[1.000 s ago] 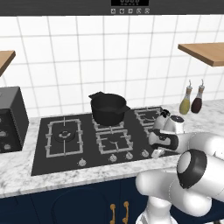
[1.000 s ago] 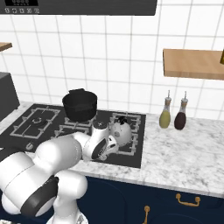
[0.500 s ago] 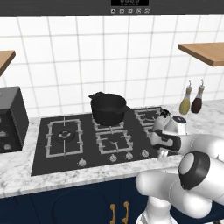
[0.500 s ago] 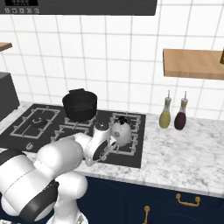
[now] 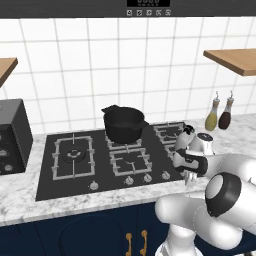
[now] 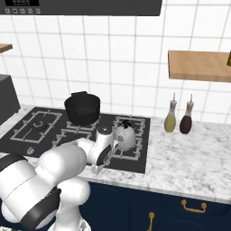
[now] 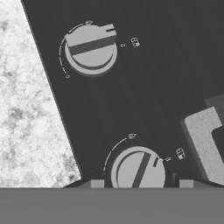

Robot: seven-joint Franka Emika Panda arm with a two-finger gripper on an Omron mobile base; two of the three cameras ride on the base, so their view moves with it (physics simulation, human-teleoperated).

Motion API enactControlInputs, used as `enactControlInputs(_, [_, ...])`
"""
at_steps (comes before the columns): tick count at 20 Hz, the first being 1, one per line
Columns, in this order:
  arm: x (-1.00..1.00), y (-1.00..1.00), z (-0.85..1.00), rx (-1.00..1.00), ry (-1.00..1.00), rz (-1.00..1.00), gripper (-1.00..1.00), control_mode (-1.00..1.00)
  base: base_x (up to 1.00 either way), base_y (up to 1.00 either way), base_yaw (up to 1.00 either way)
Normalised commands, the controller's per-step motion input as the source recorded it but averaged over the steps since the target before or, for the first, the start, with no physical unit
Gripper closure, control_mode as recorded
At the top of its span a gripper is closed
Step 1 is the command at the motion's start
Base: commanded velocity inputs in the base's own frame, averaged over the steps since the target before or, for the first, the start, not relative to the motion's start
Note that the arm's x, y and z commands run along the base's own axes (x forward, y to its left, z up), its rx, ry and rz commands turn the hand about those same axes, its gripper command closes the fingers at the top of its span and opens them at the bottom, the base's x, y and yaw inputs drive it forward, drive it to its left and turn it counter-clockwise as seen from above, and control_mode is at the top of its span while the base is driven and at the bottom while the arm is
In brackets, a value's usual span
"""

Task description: Pick the kettle from the counter and place it on a stove burner. Then turn the burner on.

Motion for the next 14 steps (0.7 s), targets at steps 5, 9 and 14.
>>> enactControlInputs(5, [-0.01,0.0,0.06,-0.01,-0.01,0.01,-1.0,-1.0,0.0,0.0,0.0])
enactControlInputs(9, [-0.03,0.0,0.42,0.0,-0.04,0.0,-1.0,-1.0,0.0,0.0,0.0])
enactControlInputs(14, [-0.17,0.0,0.7,0.0,-0.17,0.0,-1.0,-1.0,0.0,0.0,0.0])
